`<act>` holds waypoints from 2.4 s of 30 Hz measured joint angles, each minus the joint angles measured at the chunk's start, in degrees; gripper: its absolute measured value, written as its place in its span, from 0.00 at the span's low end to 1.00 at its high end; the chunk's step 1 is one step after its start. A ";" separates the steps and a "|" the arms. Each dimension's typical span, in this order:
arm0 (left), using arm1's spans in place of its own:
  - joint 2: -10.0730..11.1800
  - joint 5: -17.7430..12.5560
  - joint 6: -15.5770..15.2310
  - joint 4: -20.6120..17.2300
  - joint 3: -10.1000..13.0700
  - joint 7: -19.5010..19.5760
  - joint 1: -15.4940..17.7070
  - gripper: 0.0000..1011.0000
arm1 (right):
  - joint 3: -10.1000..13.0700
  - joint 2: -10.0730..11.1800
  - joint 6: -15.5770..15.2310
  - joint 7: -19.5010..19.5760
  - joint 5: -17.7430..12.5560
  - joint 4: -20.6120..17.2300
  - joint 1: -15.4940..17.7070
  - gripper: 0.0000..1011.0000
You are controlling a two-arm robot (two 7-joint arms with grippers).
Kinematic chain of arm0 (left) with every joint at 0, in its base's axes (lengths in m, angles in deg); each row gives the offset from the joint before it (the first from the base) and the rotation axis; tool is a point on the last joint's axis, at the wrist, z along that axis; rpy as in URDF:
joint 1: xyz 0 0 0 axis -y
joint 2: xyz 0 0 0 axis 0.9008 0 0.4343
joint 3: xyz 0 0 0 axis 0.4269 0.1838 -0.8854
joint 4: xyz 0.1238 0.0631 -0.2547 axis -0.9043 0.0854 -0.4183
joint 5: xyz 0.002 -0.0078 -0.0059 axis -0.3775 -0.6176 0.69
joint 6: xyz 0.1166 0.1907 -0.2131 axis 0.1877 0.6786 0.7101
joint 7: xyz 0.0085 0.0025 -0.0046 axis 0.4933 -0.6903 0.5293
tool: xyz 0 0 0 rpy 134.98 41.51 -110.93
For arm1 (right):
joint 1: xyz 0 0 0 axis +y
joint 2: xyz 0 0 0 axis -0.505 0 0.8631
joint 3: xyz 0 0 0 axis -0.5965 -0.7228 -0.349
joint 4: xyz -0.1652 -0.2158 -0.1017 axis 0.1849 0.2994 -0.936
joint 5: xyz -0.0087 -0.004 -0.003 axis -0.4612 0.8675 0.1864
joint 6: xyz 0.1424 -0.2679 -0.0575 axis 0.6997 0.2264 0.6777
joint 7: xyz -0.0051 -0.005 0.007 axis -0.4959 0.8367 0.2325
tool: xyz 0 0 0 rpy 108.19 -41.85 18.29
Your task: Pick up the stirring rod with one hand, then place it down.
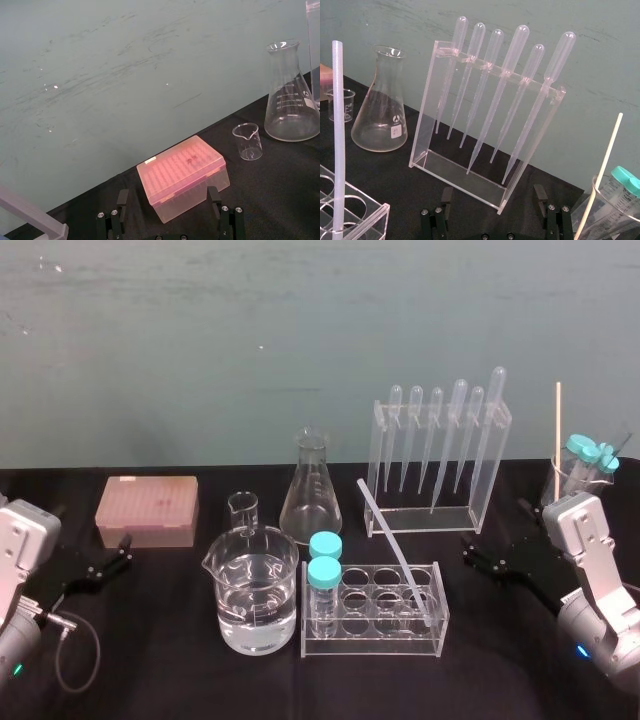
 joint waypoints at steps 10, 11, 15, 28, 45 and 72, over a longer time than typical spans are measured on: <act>0.00 0.00 0.00 0.00 0.00 0.00 0.00 0.99 | 0.00 0.00 0.00 0.00 0.00 0.00 0.00 0.99; 0.00 0.00 0.00 0.00 0.00 0.00 0.00 0.99 | 0.00 0.00 0.00 0.00 0.00 0.00 0.00 0.99; 0.00 0.00 0.00 0.00 0.00 0.00 0.00 0.99 | 0.00 0.00 0.00 0.00 0.00 0.00 0.00 0.99; 0.00 0.00 0.00 0.00 0.00 0.00 0.00 0.99 | 0.00 0.00 0.00 0.00 0.00 0.00 0.00 0.99; 0.00 0.00 0.00 0.00 0.00 0.00 0.00 0.99 | 0.89 -0.61 0.13 -0.26 0.46 0.04 0.32 0.99; 0.00 0.00 0.00 0.00 0.00 0.00 0.00 0.99 | 1.83 -3.79 20.69 3.92 16.57 -3.14 -0.48 0.99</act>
